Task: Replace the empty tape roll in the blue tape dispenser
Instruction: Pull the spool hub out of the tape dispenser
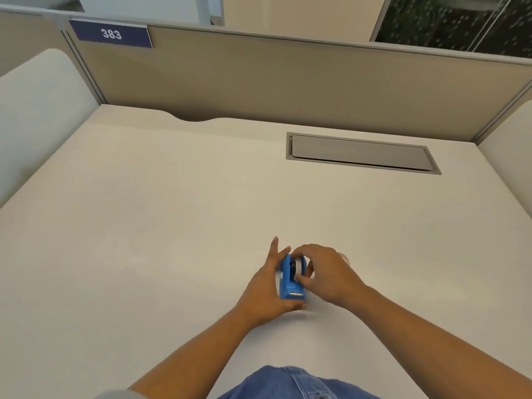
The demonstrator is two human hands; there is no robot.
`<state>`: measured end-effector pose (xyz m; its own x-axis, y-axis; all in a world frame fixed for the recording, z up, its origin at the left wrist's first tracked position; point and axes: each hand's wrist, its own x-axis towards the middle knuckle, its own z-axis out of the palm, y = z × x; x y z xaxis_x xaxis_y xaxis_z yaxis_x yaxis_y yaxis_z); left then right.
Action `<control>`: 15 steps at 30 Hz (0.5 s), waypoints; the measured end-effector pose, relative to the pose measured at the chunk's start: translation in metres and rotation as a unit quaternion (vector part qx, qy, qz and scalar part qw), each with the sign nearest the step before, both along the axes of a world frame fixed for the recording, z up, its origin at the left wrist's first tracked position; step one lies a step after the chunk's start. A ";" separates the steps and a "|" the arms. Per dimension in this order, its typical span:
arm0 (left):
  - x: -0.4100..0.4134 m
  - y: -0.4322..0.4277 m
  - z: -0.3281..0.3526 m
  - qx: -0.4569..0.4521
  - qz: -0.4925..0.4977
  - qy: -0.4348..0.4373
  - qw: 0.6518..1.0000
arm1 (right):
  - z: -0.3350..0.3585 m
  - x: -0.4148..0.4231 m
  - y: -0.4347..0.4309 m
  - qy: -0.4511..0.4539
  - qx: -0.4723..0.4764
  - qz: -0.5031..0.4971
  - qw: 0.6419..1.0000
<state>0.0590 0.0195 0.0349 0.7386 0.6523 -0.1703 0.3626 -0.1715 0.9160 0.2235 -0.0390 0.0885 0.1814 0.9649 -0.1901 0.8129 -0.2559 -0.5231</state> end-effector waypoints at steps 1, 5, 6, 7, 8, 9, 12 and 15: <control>0.002 0.000 -0.002 -0.012 0.012 -0.013 1.000 | 0.000 0.000 0.001 0.000 0.000 0.007 1.000; 0.003 -0.004 -0.009 -0.002 0.041 -0.030 0.999 | -0.001 0.001 0.002 0.019 0.013 0.027 0.999; 0.003 -0.005 -0.010 0.003 0.046 -0.029 0.999 | -0.001 0.001 0.003 0.020 0.015 0.032 0.999; 0.003 -0.005 -0.011 0.007 0.050 -0.027 0.998 | -0.002 0.001 0.003 0.020 0.017 0.035 0.999; 0.004 -0.005 -0.011 0.012 0.053 -0.026 0.998 | -0.002 0.000 0.004 0.019 0.019 0.037 0.999; 0.004 -0.005 -0.011 0.015 0.055 -0.024 0.998 | -0.001 0.000 0.005 0.016 0.019 0.039 0.999; 0.005 -0.004 -0.012 0.019 0.053 -0.018 0.998 | 0.000 -0.001 0.009 -0.006 0.015 0.051 0.999; 0.006 -0.004 -0.012 0.021 0.049 -0.013 0.998 | 0.002 0.000 0.011 -0.015 0.007 0.058 0.998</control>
